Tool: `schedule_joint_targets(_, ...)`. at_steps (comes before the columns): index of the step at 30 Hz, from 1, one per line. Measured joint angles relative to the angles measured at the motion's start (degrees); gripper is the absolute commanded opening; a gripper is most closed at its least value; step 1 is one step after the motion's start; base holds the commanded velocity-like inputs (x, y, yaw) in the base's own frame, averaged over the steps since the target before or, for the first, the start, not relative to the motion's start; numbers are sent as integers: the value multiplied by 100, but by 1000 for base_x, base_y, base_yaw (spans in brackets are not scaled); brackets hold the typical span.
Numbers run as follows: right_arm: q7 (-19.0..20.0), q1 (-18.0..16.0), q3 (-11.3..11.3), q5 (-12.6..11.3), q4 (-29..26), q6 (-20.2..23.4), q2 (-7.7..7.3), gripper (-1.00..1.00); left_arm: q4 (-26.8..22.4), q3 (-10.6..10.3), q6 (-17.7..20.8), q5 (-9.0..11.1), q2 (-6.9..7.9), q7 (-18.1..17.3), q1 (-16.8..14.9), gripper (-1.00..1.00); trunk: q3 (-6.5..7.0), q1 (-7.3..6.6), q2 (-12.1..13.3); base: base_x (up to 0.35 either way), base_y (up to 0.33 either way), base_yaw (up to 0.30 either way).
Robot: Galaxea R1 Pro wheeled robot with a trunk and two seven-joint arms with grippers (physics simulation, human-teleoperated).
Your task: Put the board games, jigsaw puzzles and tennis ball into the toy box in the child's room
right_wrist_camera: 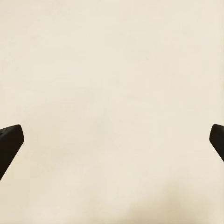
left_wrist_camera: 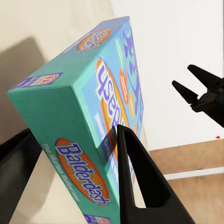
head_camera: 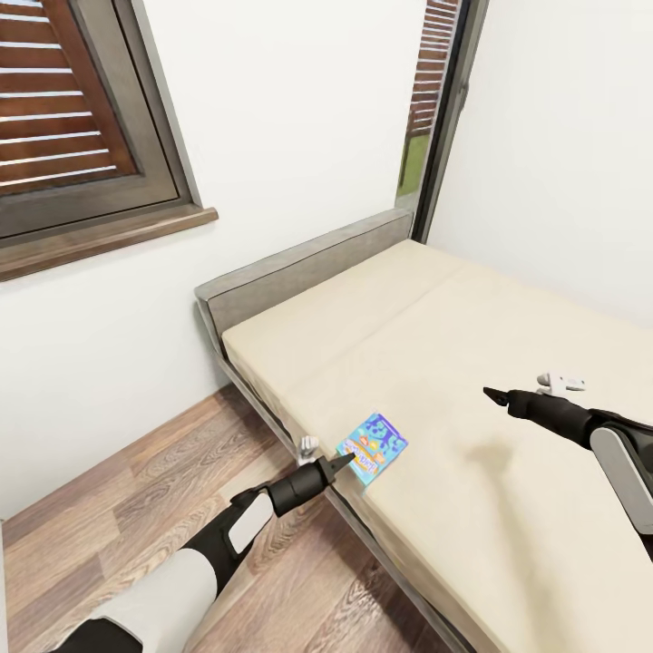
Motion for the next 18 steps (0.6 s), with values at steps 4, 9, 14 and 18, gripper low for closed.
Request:
schedule_joint_targets(4, 15, 3, -4, -3, 0, 0, -3, 100, -94, -1, 13, 3, 3, -14, 18, -100, 0, 0, 0, 0, 0, 0)
schedule_joint_targets(9, 46, 106, -20, -1, 0, -32, -6, 100, -515, -6, 104, 3, 26, -22, 188, -100, 0, 0, 0, 0, 0, 0)
schedule_joint_targets(14, 66, 197, -34, -6, 0, -62, -14, 100, -1116, -4, 398, -17, 64, 22, 458, -100, 0, 0, 0, 0, 0, 0)
schedule_joint_targets(18, 72, 222, -38, -7, -5, -69, -19, 100, -1815, 9, 697, -34, 97, 229, 823, -100, 0, 0, 0, 0, 0, 0)
